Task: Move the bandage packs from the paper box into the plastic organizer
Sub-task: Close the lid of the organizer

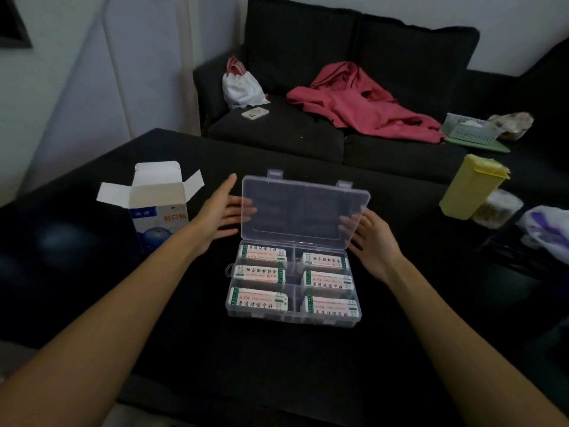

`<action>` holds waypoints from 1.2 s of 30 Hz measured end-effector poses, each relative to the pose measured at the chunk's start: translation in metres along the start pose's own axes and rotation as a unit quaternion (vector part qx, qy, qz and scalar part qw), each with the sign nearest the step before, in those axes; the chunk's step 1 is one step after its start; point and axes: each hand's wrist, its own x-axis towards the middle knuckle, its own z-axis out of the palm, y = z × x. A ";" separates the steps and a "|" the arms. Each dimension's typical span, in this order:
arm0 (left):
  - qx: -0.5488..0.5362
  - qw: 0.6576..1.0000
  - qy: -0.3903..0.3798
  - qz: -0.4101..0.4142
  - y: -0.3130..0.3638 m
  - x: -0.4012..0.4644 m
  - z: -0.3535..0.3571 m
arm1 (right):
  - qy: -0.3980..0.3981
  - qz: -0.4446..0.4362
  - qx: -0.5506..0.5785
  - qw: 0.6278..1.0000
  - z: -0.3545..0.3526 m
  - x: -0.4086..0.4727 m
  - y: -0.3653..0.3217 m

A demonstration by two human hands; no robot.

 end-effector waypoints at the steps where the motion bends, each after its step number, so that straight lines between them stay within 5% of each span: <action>1: 0.019 1.000 -0.004 0.007 0.000 -0.005 -0.001 | -0.010 -0.007 -0.030 0.999 0.000 -0.004 0.000; 7: 0.130 0.979 -0.144 0.066 -0.007 -0.053 -0.014 | -0.034 0.007 -0.123 0.992 -0.013 -0.040 0.006; 13: 0.349 0.906 -0.092 0.220 -0.031 -0.094 -0.015 | -0.075 -0.048 -0.321 0.943 -0.013 -0.078 0.012; 15: 0.444 0.850 -0.112 0.261 -0.042 -0.108 -0.011 | -0.081 -0.134 -0.419 0.894 -0.017 -0.089 0.023; 20: 0.633 0.687 -0.140 0.329 -0.067 -0.110 -0.006 | -0.133 -0.334 -0.637 0.682 -0.029 -0.112 0.048; 24: 0.631 0.659 -0.105 0.395 -0.086 -0.101 -0.007 | -0.117 -0.407 -0.686 0.592 -0.037 -0.106 0.065; 28: 0.651 0.612 -0.070 0.444 -0.096 -0.094 -0.009 | -0.084 -0.479 -0.677 0.552 -0.036 -0.099 0.071; 36: 0.657 0.583 -0.055 0.474 -0.102 -0.090 -0.008 | -0.069 -0.501 -0.694 0.512 -0.039 -0.097 0.080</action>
